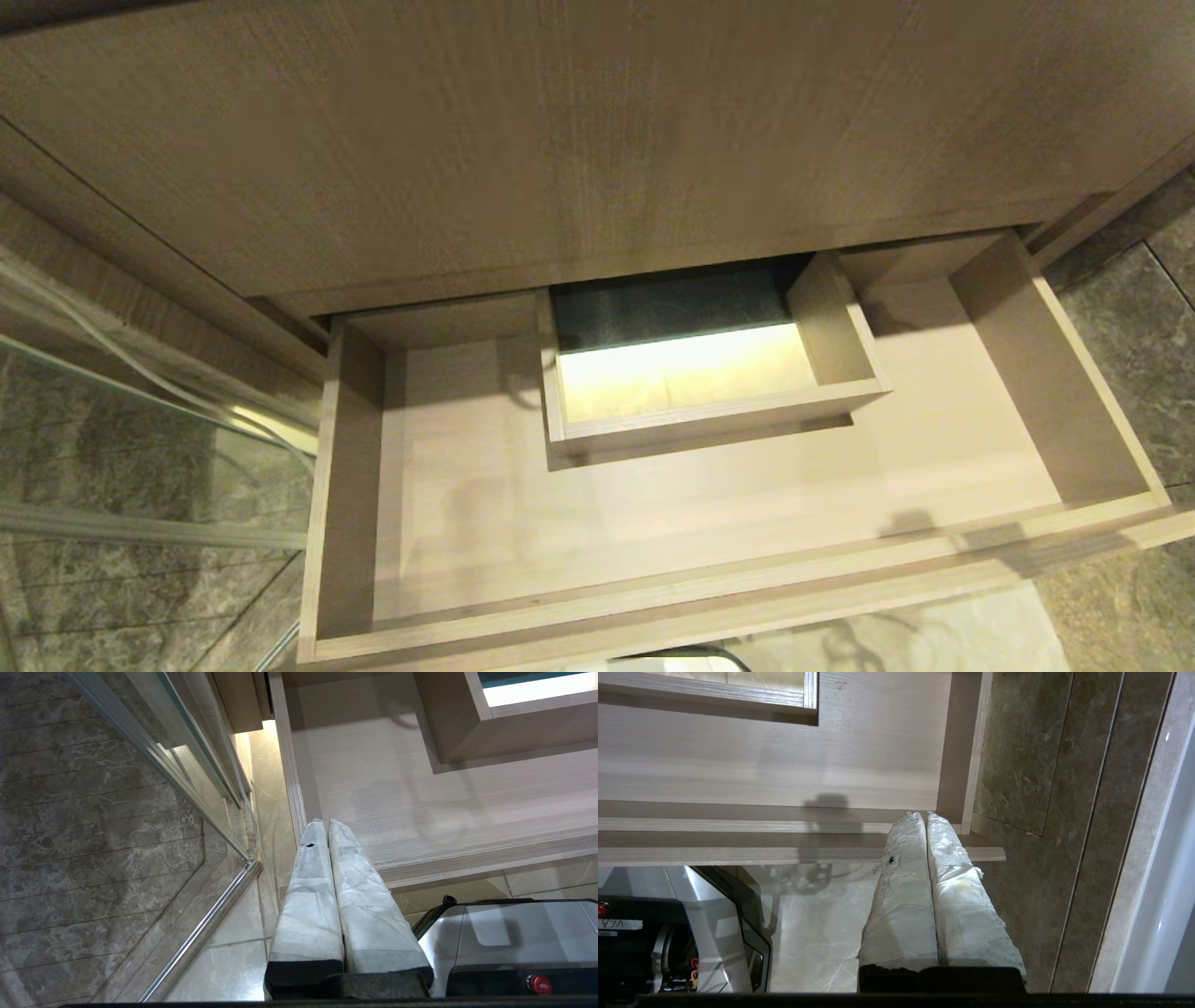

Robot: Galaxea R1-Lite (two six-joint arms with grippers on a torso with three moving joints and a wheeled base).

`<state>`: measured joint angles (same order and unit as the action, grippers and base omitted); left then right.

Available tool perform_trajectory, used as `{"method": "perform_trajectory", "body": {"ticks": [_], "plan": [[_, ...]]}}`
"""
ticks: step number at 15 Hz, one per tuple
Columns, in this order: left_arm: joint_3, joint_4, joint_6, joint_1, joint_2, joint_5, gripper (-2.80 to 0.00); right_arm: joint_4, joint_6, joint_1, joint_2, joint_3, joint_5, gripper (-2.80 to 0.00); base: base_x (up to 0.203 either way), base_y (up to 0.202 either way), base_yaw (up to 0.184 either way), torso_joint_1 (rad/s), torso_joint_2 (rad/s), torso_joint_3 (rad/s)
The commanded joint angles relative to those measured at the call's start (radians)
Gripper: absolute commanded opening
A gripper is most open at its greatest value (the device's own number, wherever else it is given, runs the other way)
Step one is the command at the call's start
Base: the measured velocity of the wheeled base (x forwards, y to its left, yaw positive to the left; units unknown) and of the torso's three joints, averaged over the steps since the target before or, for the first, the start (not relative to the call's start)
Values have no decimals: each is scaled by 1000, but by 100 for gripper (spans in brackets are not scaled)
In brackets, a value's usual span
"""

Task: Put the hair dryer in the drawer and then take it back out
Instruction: Close the drawer

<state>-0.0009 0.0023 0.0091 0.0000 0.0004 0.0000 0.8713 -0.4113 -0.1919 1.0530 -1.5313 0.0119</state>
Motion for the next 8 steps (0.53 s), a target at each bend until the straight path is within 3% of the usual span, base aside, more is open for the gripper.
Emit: {"method": "perform_trajectory", "body": {"ticks": [1,8], "plan": [[-1,1,0,0,0,0,-280,7,-3,0,3,0,2,-280,0,0,0,0,0,0],[-1,-1,0,0,0,0,-280,8,-3,0,-4,6,2,-280,0,0,0,0,0,0]]}}
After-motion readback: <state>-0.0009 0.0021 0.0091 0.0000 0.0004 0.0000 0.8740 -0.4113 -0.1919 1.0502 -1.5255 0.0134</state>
